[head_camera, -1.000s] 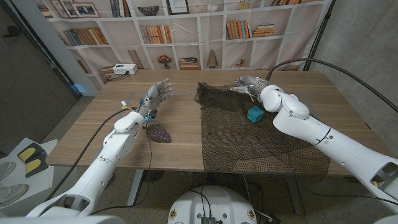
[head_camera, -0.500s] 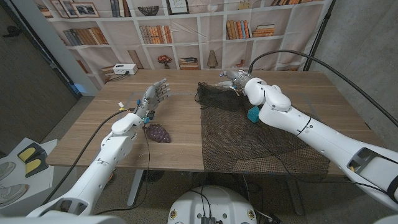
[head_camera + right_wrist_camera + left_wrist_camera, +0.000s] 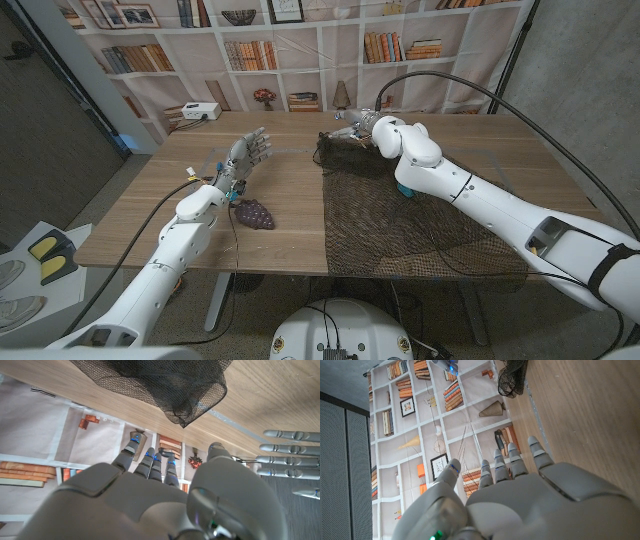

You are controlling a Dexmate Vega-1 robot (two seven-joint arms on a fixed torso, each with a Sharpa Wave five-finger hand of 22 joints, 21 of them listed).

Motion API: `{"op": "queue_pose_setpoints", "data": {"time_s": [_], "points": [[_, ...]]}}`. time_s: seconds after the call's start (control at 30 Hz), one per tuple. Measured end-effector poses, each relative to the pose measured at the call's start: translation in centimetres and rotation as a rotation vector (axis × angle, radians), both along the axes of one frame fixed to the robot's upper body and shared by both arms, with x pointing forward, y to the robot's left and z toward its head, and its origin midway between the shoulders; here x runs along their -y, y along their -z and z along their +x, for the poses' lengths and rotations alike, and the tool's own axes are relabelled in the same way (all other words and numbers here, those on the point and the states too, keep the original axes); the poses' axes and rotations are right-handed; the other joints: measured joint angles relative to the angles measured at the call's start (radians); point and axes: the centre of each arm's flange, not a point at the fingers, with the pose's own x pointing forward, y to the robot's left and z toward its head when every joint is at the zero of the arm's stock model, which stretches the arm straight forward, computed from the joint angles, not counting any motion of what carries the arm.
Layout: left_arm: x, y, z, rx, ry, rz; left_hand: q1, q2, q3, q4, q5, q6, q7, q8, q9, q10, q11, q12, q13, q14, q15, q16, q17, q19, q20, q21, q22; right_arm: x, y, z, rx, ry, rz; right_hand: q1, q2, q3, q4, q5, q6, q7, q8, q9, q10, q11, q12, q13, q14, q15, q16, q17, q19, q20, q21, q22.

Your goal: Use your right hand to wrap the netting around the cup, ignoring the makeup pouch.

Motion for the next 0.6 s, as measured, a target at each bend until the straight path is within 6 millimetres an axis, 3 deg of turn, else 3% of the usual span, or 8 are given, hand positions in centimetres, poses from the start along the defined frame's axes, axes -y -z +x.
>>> {"op": "queue_pose_setpoints", "data": {"time_s": [0.13, 0.23, 0.43, 0.6], "points": [[-0.1, 0.2, -0.3, 0.004, 0.0, 0.0, 0.0, 0.0, 0.0, 0.0, 0.0, 0.0, 0.0, 0.0, 0.0, 0.004, 0.004, 0.0, 0.0, 0.0, 0.0, 0.0, 0.0, 0.0, 0.0, 0.0, 0.0, -1.1, 0.0, 0.5, -0.021, -0.003, -0.041, -0.001, -0.001, -0.004, -0.004, 0.0, -0.013, 0.002, 0.0, 0.0, -0.011, 0.0, -0.007, 0.0, -0.005, 0.005, 0.0, -0.005, -0.007, -0.007, 0.0, 0.0], [-0.1, 0.3, -0.4, 0.006, 0.0, -0.002, 0.0, 0.0, 0.0, 0.0, 0.0, 0.0, 0.0, 0.0, 0.0, 0.01, -0.001, 0.0, 0.0, 0.008, -0.001, 0.0, 0.0, 0.0, 0.0, 0.0, 0.0, -1.8, -0.1, 0.8, -0.026, -0.004, -0.06, 0.014, 0.013, 0.01, -0.019, 0.0, -0.02, 0.002, 0.0, 0.0, -0.011, 0.0, -0.012, 0.0, -0.015, 0.007, 0.0, -0.01, -0.011, -0.011, 0.0, 0.0], [-0.3, 0.4, -0.6, 0.01, 0.001, -0.005, 0.0, 0.0, 0.0, 0.0, 0.0, 0.0, 0.0, 0.0, 0.0, 0.01, -0.001, 0.0, 0.0, 0.009, -0.002, 0.0, 0.0, 0.0, 0.0, 0.0, 0.0, -3.1, -0.3, 1.4, -0.036, 0.003, -0.11, 0.133, 0.056, 0.068, -0.093, 0.0, -0.025, -0.004, 0.004, 0.0, -0.025, -0.007, -0.028, 0.0, -0.016, 0.005, 0.005, -0.032, -0.004, -0.017, 0.0, 0.0], [-0.3, 0.5, -0.7, 0.011, 0.002, -0.007, -0.005, -0.005, 0.0, 0.0, 0.0, 0.0, 0.0, 0.0, 0.0, 0.01, -0.001, 0.0, 0.0, 0.009, -0.002, 0.0, 0.0, 0.0, 0.0, 0.0, 0.0, -3.9, -0.4, 1.9, -0.044, 0.013, -0.146, 0.163, 0.057, 0.079, -0.115, 0.0, -0.037, -0.005, 0.004, 0.0, -0.029, -0.011, -0.033, 0.0, -0.022, 0.0, 0.005, -0.04, -0.004, -0.017, 0.0, 0.0]]}}
